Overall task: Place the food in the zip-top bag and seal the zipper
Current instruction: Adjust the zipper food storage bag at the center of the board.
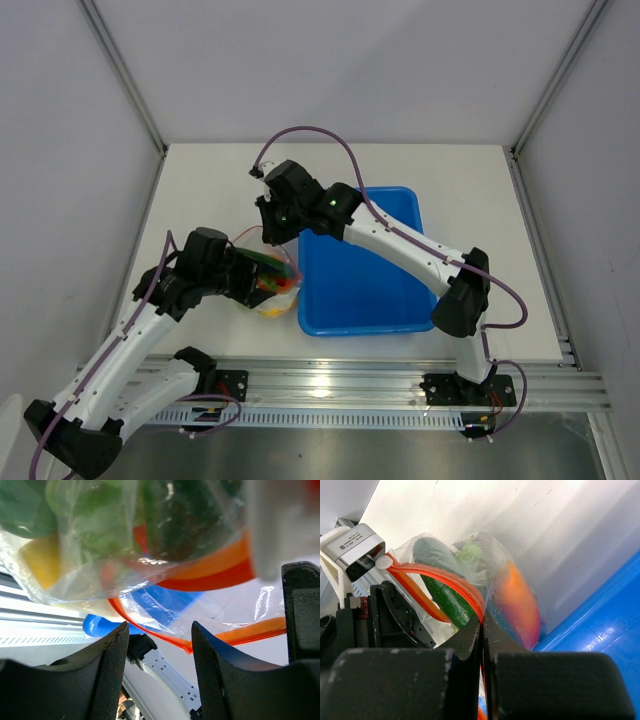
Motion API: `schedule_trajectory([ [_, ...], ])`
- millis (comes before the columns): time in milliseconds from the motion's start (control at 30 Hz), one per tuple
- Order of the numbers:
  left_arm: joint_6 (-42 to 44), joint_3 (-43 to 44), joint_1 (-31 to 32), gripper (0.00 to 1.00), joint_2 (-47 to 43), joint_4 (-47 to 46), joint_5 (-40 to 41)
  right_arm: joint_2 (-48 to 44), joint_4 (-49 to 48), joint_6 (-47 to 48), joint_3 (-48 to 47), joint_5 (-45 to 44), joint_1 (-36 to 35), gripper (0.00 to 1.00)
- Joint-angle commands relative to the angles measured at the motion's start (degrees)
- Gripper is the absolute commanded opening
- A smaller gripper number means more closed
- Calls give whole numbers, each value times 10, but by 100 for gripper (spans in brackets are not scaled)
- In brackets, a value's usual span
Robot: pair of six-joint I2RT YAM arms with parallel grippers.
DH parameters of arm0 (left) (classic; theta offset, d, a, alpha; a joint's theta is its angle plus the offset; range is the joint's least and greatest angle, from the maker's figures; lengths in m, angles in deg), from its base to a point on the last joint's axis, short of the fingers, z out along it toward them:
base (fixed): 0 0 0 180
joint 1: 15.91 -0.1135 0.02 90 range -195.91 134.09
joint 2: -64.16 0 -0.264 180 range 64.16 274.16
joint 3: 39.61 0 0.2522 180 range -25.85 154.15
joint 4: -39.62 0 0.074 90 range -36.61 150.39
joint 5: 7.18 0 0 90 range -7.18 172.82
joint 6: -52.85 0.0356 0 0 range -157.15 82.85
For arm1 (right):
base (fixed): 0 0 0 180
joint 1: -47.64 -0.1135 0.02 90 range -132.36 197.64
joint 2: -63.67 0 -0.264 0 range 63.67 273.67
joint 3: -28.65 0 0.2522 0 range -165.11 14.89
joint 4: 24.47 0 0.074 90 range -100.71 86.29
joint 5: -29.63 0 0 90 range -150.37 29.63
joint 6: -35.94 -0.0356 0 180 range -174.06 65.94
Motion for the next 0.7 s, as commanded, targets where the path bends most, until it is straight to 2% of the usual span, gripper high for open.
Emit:
schedule_trajectory([
  [0,-18,-1,4,56,15,-18,6,-35,-19,5,0,-3,-4,0],
  [433,-35,-33,18,55,49,-46,-18,-33,-8,14,-6,-25,-9,0],
  [500,-35,-41,18,47,50,-54,-22,-31,-5,15,-7,-23,-10,0],
  [533,-33,-47,18,37,50,-63,-26,-32,-5,15,-7,-21,-10,0],
  [633,-27,-50,18,22,49,-70,-29,-33,-5,15,-6,-17,-13,0],
  [667,-24,-47,18,14,46,-67,-29,-33,-5,16,-6,-17,-14,0],
])
